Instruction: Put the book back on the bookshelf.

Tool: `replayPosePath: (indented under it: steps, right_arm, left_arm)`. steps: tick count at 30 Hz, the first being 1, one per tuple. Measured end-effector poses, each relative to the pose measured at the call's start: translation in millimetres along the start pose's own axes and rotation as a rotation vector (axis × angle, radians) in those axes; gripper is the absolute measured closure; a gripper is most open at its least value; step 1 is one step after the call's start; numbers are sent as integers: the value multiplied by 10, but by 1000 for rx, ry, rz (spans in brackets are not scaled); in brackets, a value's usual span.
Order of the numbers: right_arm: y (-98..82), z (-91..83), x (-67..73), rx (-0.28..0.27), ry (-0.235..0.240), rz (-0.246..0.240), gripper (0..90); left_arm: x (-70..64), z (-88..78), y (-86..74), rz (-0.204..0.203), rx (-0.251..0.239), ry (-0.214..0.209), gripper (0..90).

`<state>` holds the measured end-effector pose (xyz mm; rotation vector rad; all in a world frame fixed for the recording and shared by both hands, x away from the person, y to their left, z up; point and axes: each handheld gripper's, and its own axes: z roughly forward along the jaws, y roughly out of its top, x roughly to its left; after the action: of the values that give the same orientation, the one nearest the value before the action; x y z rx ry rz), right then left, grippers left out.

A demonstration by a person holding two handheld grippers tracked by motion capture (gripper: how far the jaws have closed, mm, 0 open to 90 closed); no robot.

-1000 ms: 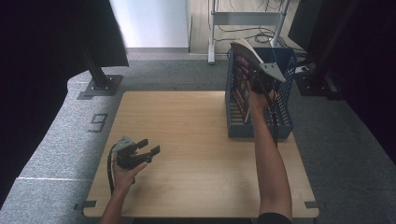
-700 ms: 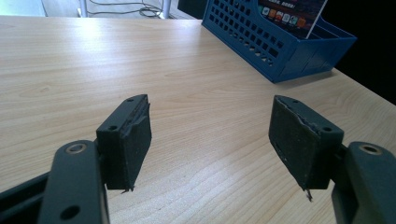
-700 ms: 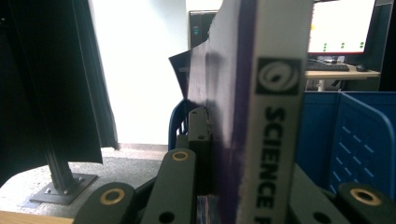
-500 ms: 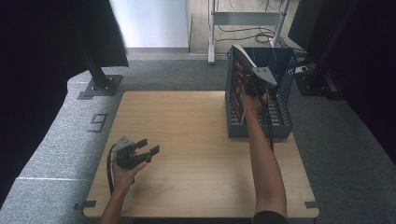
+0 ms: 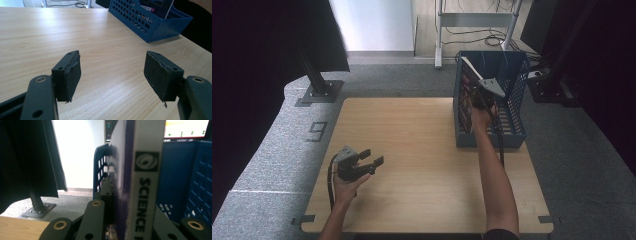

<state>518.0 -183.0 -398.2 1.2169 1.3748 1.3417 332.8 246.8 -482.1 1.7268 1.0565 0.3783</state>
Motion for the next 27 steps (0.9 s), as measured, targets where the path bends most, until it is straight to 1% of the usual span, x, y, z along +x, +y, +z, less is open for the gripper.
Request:
replayPosePath:
  steps: [4,8,9,11,13,14,17,19,21,23,27]
  right_arm:
    - [-47,-39,15,-6,10,4,812]
    - [-61,-94,25,5,23,5,809]
    - [-60,-122,33,19,32,1,807]
    - [-57,-159,52,33,28,-11,804]
    - [-56,-198,58,51,36,-11,798]
    - [-57,-215,58,63,37,-8,797]
    - [-70,-262,42,100,36,-24,792]
    - [-84,-294,12,103,41,-13,787]
    - [-79,-309,-17,123,56,6,778]
    - [-81,-309,-23,146,60,-3,774]
    - [-94,-301,-33,164,63,3,765]
  left_arm:
    - [13,5,-8,-4,10,1,302]
    - [2,-3,-3,-4,8,-1,302]
    - [-1,-5,-1,-4,8,-1,302]
    - [-8,-6,1,-2,7,-1,302]
    - [-17,-3,1,-1,9,-3,302]
    - [-23,-4,1,-1,11,-3,302]
    - [-43,-12,5,5,8,-6,302]
    - [-53,-13,6,8,6,-6,302]
    - [-60,-14,8,10,6,-7,302]
    - [-66,-16,9,11,7,-7,301]
    - [-65,-19,10,9,5,-5,301]
